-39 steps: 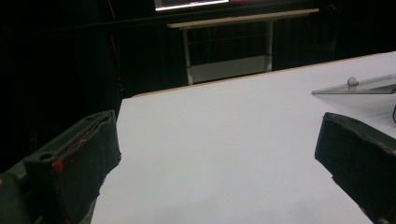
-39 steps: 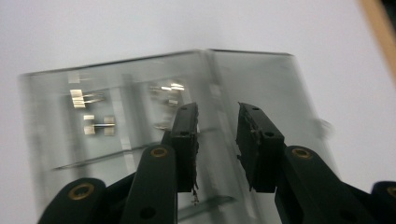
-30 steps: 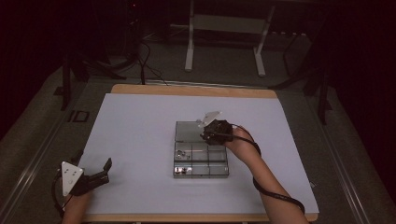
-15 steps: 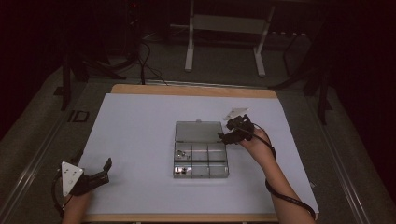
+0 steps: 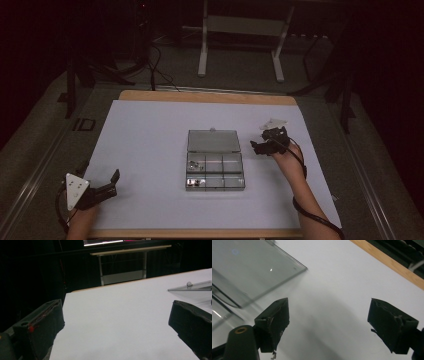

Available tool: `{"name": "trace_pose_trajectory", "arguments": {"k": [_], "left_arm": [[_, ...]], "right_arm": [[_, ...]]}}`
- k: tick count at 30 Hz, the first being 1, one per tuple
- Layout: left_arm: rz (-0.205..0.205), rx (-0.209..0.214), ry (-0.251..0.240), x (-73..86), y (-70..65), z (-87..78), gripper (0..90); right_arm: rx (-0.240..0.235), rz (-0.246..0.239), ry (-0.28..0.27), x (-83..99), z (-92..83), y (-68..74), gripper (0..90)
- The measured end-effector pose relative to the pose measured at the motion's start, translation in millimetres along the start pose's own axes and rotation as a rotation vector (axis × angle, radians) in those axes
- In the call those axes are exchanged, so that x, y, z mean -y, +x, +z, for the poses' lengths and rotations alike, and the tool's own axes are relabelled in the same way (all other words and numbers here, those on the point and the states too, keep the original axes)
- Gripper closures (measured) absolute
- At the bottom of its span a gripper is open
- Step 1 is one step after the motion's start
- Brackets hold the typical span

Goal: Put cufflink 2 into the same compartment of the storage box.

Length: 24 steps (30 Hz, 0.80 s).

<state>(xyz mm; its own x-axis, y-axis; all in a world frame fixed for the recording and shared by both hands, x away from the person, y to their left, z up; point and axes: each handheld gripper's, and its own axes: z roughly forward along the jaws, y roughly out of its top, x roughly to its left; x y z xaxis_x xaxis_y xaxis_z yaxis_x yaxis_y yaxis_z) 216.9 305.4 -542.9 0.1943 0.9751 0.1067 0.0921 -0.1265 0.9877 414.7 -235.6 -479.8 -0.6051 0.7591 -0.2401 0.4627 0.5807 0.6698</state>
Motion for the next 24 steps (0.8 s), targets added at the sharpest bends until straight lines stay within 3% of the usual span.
{"name": "trace_pose_trajectory", "arguments": {"k": [6, 11, 18, 24], "left_arm": [[0.000, 0.000, 0.000, 0.0, -0.2, 0.0, 1.0], [0.001, -0.001, 0.000, 0.0, -0.2, 0.0, 1.0], [0.002, -0.001, 0.000, 0.0, -0.3, 0.0, 1.0], [0.001, -0.003, 0.000, 0.0, -0.3, 0.0, 1.0]], "right_arm": [[0.030, 0.059, -0.033, 20.8, -4.6, -14.8, 16.5], [0.072, 0.144, -0.055, 40.1, -10.4, -28.4, 16.2], [0.095, 0.195, -0.046, 60.0, -14.9, -36.2, 16.2], [0.103, 0.238, -0.069, 76.8, -22.0, -41.3, 16.2]]}}
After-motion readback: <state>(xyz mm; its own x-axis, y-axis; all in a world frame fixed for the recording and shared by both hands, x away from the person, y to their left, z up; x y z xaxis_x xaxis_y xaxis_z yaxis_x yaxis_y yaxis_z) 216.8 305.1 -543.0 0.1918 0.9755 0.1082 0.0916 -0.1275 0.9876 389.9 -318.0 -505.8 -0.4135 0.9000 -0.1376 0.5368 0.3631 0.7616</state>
